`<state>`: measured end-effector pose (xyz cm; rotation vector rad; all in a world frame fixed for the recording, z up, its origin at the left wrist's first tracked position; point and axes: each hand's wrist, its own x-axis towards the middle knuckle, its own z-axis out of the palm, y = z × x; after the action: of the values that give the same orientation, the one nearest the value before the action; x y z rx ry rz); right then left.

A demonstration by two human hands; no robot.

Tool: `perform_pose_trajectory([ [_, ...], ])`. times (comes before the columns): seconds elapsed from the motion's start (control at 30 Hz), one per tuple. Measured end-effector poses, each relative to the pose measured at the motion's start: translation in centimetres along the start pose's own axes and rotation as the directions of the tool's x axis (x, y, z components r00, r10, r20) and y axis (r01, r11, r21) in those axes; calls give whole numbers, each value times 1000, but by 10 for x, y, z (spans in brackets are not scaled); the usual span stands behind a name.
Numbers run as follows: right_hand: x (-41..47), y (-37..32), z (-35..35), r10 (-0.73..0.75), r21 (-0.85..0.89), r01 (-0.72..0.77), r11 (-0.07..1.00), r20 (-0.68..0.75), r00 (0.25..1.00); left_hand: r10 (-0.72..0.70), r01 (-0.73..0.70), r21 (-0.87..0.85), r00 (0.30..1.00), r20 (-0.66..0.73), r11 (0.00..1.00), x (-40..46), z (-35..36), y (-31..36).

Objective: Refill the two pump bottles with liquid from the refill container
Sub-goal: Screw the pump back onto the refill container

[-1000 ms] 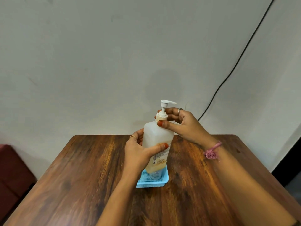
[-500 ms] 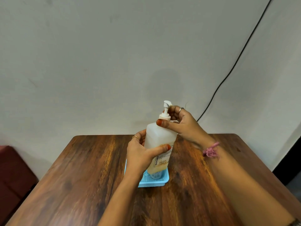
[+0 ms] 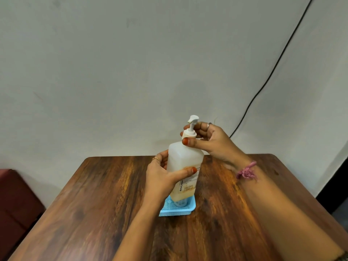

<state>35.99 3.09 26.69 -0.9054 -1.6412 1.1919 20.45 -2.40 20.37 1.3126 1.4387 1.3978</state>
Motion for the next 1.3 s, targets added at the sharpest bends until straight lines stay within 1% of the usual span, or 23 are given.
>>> perform_pose_trajectory([
  [0.37,-1,-5,-4,-13,-34,17,999,100,995,6,-6,11,1000,-22,1000,1,0,-2],
  [0.43,1,-2,-4,-17,-67,23,998,80,997,10,-10,12,999,-30,1000,1,0,-1],
  [0.57,1,3,-2,-35,-157,34,987,-2,999,18,-17,20,999,-40,1000,1,3,-3],
  [0.63,2,4,-4,-43,-195,42,980,-1,999,19,-19,13,999,-38,1000,0,4,-3],
  [0.7,2,3,-9,-33,-168,42,985,51,998,14,-14,2,999,-33,1000,0,5,-3],
  [0.8,2,-4,-16,-17,-102,35,994,171,985,10,-10,8,999,-34,1000,2,5,-4],
  [0.87,2,-8,-18,-28,-142,58,988,201,979,11,-10,17,999,-41,1000,3,4,-5],
  [0.9,3,-7,-17,-46,-175,78,982,182,982,10,-9,21,999,-42,1000,3,4,-5],
  [0.97,5,-4,-12,-88,-222,102,970,76,993,5,-4,21,999,-39,1000,3,4,-6],
  [1.03,7,1,-6,-89,-235,82,969,-20,996,4,-4,18,999,-32,1000,3,4,-7],
  [1.07,8,3,-5,-72,-238,65,969,-20,997,5,-5,20,1000,-28,1000,3,4,-7],
  [1.1,8,5,-7,-46,-227,49,973,17,999,7,-6,21,1000,-24,1000,3,4,-7],
  [1.17,5,4,-15,24,-135,-4,991,147,989,10,-10,16,1000,-20,1000,3,3,-7],
  [1.2,3,2,-18,38,-73,-23,997,201,979,14,-13,14,1000,-19,1000,4,3,-6],
  [1.23,2,1,-19,27,-41,-18,999,226,974,18,-18,15,1000,-19,1000,5,2,-6],
  [1.27,2,1,-17,2,-46,8,999,208,978,21,-20,16,1000,-19,1000,5,2,-6],
  [1.3,3,2,-12,-22,-73,33,997,144,989,22,-21,16,1000,-19,1000,5,1,-6],
])
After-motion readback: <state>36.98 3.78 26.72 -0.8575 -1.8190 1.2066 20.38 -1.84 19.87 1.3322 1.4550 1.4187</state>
